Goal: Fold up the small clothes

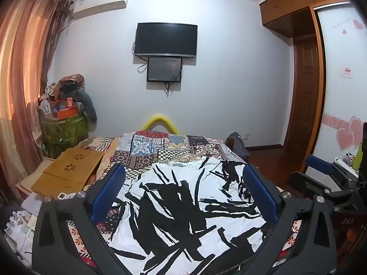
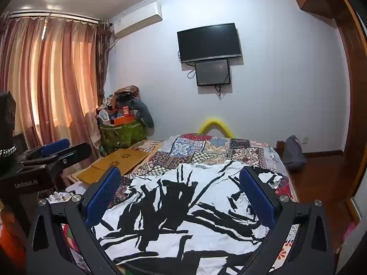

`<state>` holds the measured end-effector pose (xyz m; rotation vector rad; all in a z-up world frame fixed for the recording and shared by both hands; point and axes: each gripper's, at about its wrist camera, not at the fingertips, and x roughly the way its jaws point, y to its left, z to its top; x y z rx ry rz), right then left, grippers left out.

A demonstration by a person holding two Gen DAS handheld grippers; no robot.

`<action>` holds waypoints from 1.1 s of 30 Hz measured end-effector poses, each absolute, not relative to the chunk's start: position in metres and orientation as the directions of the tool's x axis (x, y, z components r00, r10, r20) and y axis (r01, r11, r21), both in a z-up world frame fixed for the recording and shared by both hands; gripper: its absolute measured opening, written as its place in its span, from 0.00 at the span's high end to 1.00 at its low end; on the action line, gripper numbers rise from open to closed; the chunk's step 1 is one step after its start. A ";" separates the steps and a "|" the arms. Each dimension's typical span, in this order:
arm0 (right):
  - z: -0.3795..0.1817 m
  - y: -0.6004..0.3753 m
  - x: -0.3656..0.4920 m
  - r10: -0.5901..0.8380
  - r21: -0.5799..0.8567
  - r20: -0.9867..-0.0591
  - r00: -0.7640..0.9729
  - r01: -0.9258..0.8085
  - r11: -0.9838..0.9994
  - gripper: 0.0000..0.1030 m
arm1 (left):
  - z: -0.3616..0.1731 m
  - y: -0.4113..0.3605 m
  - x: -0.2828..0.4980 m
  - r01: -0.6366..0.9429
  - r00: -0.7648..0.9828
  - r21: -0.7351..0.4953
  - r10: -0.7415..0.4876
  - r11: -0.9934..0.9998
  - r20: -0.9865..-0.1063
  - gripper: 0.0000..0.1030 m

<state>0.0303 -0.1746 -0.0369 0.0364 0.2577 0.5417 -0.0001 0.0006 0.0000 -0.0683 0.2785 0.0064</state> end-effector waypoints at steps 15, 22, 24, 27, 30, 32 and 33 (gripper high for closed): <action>-0.041 -0.175 0.033 0.503 0.104 -0.233 0.832 -0.493 0.864 0.00 | -0.004 0.006 0.004 -0.017 0.956 -0.075 -0.006 0.997 -0.293 0.00; -0.040 -0.175 0.033 0.499 0.107 -0.235 0.834 -0.488 0.866 0.00 | -0.004 0.006 0.004 -0.018 0.956 -0.073 -0.004 0.997 -0.292 0.00; -0.041 -0.175 0.034 0.496 0.106 -0.235 0.836 -0.485 0.868 0.00 | -0.005 0.007 0.004 -0.018 0.956 -0.072 -0.004 0.997 -0.293 0.00; -0.041 -0.176 0.033 0.491 0.105 -0.235 0.839 -0.480 0.871 0.00 | -0.005 0.006 0.004 -0.018 0.957 -0.074 -0.004 0.997 -0.291 0.00; -0.042 -0.178 0.034 0.487 0.107 -0.235 0.841 -0.475 0.873 0.00 | -0.005 0.005 0.004 -0.018 0.958 -0.071 -0.003 0.997 -0.288 0.00; -0.042 -0.178 0.034 0.485 0.108 -0.235 0.842 -0.473 0.874 0.00 | -0.004 0.005 0.004 -0.019 0.958 -0.067 -0.001 0.998 -0.287 0.00; -0.041 -0.178 0.033 0.483 0.108 -0.235 0.844 -0.471 0.875 0.00 | -0.004 0.004 0.004 -0.018 0.958 -0.065 -0.001 0.998 -0.287 0.00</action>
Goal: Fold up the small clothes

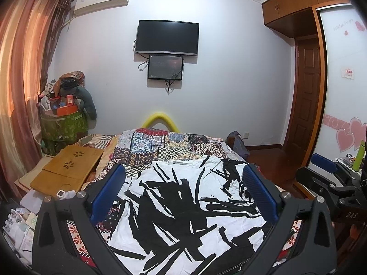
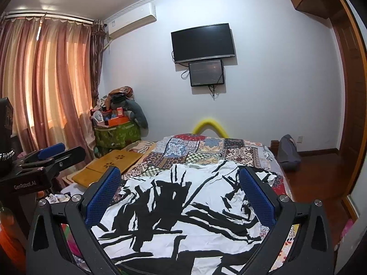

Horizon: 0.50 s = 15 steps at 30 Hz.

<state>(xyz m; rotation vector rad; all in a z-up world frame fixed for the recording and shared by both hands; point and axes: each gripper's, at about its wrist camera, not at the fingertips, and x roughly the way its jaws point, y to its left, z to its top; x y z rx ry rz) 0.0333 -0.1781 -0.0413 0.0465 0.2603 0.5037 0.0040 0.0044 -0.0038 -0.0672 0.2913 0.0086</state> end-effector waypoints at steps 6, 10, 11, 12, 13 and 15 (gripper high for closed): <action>-0.040 -0.180 0.033 0.478 0.110 -0.237 0.846 -0.465 0.878 0.00 | -0.001 0.003 0.004 -0.019 0.959 -0.058 0.002 0.998 -0.284 0.00; -0.040 -0.181 0.032 0.477 0.114 -0.236 0.847 -0.463 0.879 0.00 | -0.001 0.003 0.004 -0.019 0.959 -0.057 0.002 0.998 -0.282 0.00; -0.039 -0.181 0.032 0.476 0.113 -0.235 0.848 -0.462 0.880 0.00 | -0.001 0.003 0.004 -0.019 0.959 -0.057 0.002 0.998 -0.282 0.00; -0.039 -0.182 0.032 0.474 0.113 -0.235 0.849 -0.461 0.880 0.00 | -0.001 0.003 0.004 -0.019 0.959 -0.057 0.002 0.998 -0.283 0.00; -0.039 -0.182 0.032 0.473 0.113 -0.234 0.849 -0.460 0.881 0.00 | -0.001 0.003 0.003 -0.019 0.959 -0.058 0.002 0.998 -0.283 0.00; -0.039 -0.183 0.032 0.474 0.117 -0.234 0.849 -0.459 0.881 0.00 | -0.002 0.003 0.003 -0.018 0.960 -0.059 0.001 0.998 -0.282 0.00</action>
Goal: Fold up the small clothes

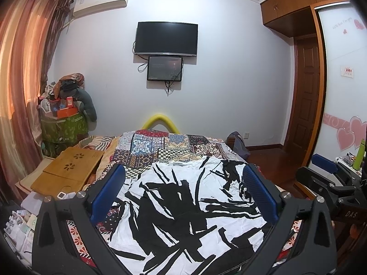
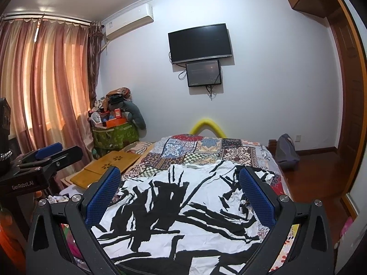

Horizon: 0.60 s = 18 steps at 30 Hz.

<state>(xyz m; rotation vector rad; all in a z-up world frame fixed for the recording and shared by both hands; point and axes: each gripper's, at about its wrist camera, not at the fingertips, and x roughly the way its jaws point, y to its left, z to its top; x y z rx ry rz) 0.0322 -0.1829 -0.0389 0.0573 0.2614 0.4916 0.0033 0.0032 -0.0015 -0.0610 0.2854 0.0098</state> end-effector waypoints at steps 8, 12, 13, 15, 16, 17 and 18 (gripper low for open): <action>-0.039 -0.183 0.033 0.471 0.118 -0.237 0.849 -0.456 0.882 0.00 | -0.001 0.002 0.004 -0.018 0.960 -0.057 0.001 0.998 -0.281 0.00; -0.039 -0.183 0.033 0.472 0.118 -0.237 0.849 -0.457 0.882 0.00 | -0.001 0.002 0.004 -0.020 0.960 -0.059 0.002 0.998 -0.279 0.00; -0.039 -0.183 0.033 0.472 0.119 -0.237 0.849 -0.457 0.882 0.00 | -0.001 0.002 0.004 -0.019 0.960 -0.059 0.002 0.998 -0.280 0.00; -0.039 -0.183 0.033 0.472 0.118 -0.237 0.849 -0.457 0.882 0.00 | -0.001 0.001 0.005 -0.019 0.960 -0.059 0.002 0.998 -0.280 0.00; -0.039 -0.184 0.033 0.472 0.118 -0.236 0.849 -0.457 0.882 0.00 | -0.001 0.001 0.005 -0.020 0.960 -0.059 0.002 0.998 -0.281 0.00; -0.039 -0.183 0.033 0.473 0.118 -0.236 0.849 -0.458 0.881 0.00 | -0.001 0.001 0.005 -0.020 0.960 -0.059 0.003 0.998 -0.281 0.00; -0.039 -0.183 0.033 0.473 0.118 -0.236 0.849 -0.458 0.881 0.00 | -0.001 0.001 0.005 -0.021 0.960 -0.059 0.004 0.998 -0.281 0.00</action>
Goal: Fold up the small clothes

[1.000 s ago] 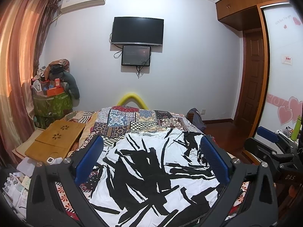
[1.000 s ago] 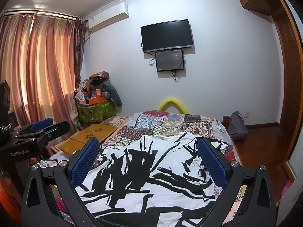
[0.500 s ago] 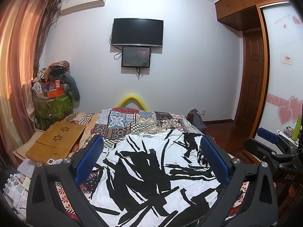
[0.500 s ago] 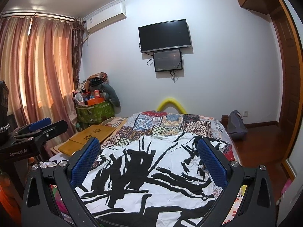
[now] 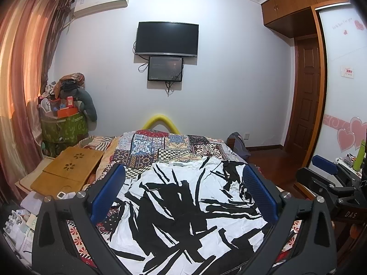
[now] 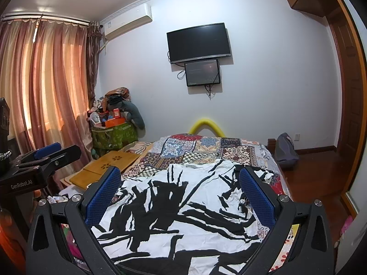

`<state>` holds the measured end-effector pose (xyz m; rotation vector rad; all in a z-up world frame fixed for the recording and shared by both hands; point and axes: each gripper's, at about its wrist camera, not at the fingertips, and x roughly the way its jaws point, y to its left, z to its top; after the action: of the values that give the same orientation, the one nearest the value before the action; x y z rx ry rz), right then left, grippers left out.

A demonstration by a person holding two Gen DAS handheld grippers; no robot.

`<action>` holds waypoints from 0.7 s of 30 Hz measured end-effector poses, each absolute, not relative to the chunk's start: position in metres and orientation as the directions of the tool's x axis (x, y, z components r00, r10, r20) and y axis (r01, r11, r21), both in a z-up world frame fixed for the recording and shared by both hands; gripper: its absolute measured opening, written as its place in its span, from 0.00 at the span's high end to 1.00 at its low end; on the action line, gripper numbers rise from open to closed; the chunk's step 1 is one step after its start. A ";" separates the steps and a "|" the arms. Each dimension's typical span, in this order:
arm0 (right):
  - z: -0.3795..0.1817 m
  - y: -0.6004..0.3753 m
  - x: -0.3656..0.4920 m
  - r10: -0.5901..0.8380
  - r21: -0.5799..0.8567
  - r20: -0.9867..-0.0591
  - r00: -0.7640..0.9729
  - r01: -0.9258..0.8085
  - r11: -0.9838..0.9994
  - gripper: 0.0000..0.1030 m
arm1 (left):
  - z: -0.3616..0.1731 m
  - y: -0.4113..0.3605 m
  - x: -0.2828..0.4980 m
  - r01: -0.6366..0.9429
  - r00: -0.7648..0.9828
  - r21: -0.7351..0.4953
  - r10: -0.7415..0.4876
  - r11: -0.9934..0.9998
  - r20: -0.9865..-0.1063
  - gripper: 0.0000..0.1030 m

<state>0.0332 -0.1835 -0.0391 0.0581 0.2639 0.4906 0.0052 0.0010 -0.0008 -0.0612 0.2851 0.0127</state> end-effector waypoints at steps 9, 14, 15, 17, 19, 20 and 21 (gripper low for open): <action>-0.039 -0.183 0.033 0.472 0.119 -0.237 0.849 -0.457 0.881 0.00 | -0.001 0.002 0.006 -0.023 0.959 -0.059 0.005 0.998 -0.282 0.00; -0.039 -0.185 0.035 0.470 0.119 -0.242 0.849 -0.455 0.882 0.00 | -0.001 0.002 0.006 -0.023 0.960 -0.059 0.006 0.998 -0.281 0.00; -0.040 -0.185 0.035 0.470 0.120 -0.243 0.849 -0.454 0.883 0.00 | -0.001 0.002 0.007 -0.023 0.959 -0.060 0.005 0.998 -0.283 0.00; -0.041 -0.188 0.038 0.470 0.124 -0.246 0.848 -0.453 0.883 0.00 | -0.002 0.002 0.007 -0.021 0.958 -0.061 0.002 0.998 -0.286 0.00; -0.041 -0.190 0.040 0.469 0.125 -0.247 0.848 -0.452 0.883 0.00 | -0.004 0.003 0.010 -0.017 0.957 -0.061 -0.002 0.998 -0.291 0.00; -0.041 -0.189 0.040 0.468 0.125 -0.248 0.848 -0.451 0.884 0.00 | -0.004 0.003 0.011 -0.015 0.956 -0.061 -0.003 0.998 -0.294 0.00; -0.042 -0.189 0.040 0.469 0.125 -0.248 0.848 -0.452 0.883 0.00 | -0.005 0.004 0.012 -0.014 0.955 -0.060 -0.004 0.998 -0.296 0.00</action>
<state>0.0400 -0.1892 -0.0421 0.0628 0.2774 0.4853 0.0121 0.0037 -0.0050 -0.0622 0.3005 0.0053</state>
